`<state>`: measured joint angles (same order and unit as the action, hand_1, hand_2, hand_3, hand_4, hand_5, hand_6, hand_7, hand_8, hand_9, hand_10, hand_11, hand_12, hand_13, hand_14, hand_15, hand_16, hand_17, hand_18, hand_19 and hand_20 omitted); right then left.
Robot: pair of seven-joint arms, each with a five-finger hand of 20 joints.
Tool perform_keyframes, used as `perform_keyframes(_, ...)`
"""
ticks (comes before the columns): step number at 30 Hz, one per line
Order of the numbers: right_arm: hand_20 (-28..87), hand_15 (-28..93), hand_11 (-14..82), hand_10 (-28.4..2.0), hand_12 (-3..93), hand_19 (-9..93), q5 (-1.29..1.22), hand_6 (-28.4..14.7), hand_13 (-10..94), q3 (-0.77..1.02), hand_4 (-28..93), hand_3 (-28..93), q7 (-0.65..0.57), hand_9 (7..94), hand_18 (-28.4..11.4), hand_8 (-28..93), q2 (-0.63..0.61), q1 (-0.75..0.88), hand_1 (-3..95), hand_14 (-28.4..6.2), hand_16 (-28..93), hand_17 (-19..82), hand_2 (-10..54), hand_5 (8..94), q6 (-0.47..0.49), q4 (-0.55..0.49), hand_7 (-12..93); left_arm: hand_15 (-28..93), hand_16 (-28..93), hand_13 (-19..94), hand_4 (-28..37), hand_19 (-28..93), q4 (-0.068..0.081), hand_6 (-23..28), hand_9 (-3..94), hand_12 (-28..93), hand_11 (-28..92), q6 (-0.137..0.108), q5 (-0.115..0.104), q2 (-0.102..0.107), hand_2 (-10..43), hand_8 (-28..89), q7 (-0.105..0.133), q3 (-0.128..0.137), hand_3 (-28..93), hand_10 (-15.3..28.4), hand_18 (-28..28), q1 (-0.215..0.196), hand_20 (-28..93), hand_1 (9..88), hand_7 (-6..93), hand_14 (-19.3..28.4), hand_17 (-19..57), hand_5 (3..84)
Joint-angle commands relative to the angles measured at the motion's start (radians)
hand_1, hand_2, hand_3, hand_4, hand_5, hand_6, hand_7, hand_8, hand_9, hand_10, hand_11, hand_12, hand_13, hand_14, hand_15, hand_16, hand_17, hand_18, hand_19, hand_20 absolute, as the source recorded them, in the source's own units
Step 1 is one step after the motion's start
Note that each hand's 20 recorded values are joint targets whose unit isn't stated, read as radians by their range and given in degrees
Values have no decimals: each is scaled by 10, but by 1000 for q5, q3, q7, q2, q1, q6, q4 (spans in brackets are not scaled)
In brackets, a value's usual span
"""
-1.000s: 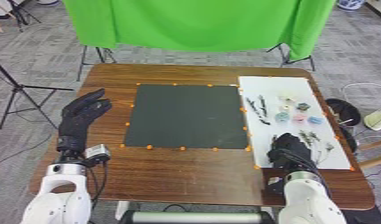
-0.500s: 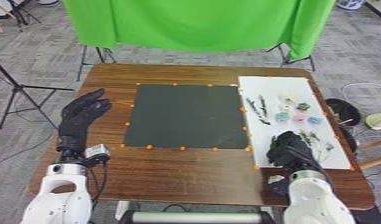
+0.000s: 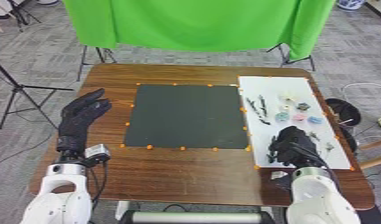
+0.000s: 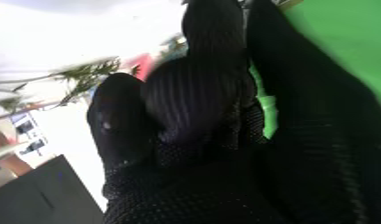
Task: Arrange flowers
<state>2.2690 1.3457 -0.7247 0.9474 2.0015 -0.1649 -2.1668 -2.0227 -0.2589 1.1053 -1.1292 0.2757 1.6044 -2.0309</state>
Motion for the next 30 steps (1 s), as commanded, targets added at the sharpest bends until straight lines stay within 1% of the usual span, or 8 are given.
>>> perform_keyframes(1, 410, 484, 315, -161, 266, 888, 85, -63, 937, 4, 21, 658, -11, 842, -44, -77, -12, 25, 310, -32, 326, 724, -95, 666, 66, 3, 383, 262, -43, 441, -184, 311, -7, 26, 513, 114, 235, 5, -5, -4, -82, -79, -4, 5, 642, 133, 170, -12, 188, 364, 171, 176, 145, 494)
perform_keyframes(7, 407, 481, 297, -168, 259, 889, 61, -71, 937, -1, 26, 661, -6, 841, -46, -79, -10, 21, 253, -35, 329, 722, -95, 672, 74, 1, 357, 261, -43, 441, -187, 312, -7, 27, 512, 114, 236, 4, -7, -5, -83, -78, -3, 2, 642, 134, 170, -11, 189, 364, 170, 175, 145, 495)
perform_keyframes(12, 403, 485, 283, -171, 252, 890, 61, -74, 937, -21, 26, 661, -21, 852, -47, -74, -3, 12, 242, -37, 326, 723, -95, 683, 106, 5, 343, 261, -43, 441, -187, 311, -5, 27, 512, 114, 234, 4, -6, -6, -82, -77, -4, 2, 641, 133, 170, -9, 189, 365, 169, 175, 145, 495)
perform_keyframes(17, 395, 487, 279, -170, 251, 892, 72, -76, 937, -46, 24, 662, -41, 860, -48, -67, 0, 11, 260, -36, 321, 724, -95, 692, 152, 19, 337, 260, -44, 440, -186, 310, -5, 27, 512, 114, 235, 4, -7, -7, -82, -77, -3, 0, 641, 134, 170, -10, 189, 365, 169, 174, 145, 495)
perform_keyframes(24, 382, 487, 284, -162, 255, 886, 61, -73, 937, -56, 17, 663, -63, 858, -40, -65, 10, 10, 335, -33, 316, 729, -95, 686, 176, 32, 343, 262, -42, 440, -187, 308, -7, 27, 511, 114, 233, 0, -9, -7, -82, -77, -2, 3, 640, 133, 169, -14, 189, 365, 168, 176, 145, 494)
perform_keyframes(28, 387, 488, 291, -154, 256, 873, 37, -72, 937, -49, 32, 636, -82, 851, -31, 146, 18, 6, 396, -32, 313, 732, -95, 659, 212, 28, 327, 261, -43, 440, -186, 308, -7, 27, 511, 115, 234, 1, -8, -9, -84, -77, 0, 2, 642, 133, 168, -16, 189, 365, 170, 175, 145, 494)
perform_keyframes(29, 389, 485, 283, -151, 275, 868, 36, -72, 937, -45, 34, 622, -94, 851, -29, 175, 23, 8, 422, -31, 314, 733, -95, 656, 240, 23, 323, 261, -43, 440, -187, 308, -4, 27, 511, 115, 234, 5, -8, -9, -83, -77, -3, 0, 641, 132, 168, -11, 189, 365, 170, 175, 145, 494)
perform_keyframes(30, 399, 479, 235, -140, 339, 856, 15, -69, 937, -43, 40, 595, -100, 861, -26, 199, 24, 4, 469, -29, 318, 733, -95, 648, 255, 22, 328, 261, -44, 440, -187, 308, -6, 27, 511, 115, 234, 3, -9, -10, -83, -77, -3, 1, 641, 132, 168, -14, 189, 365, 169, 175, 145, 494)
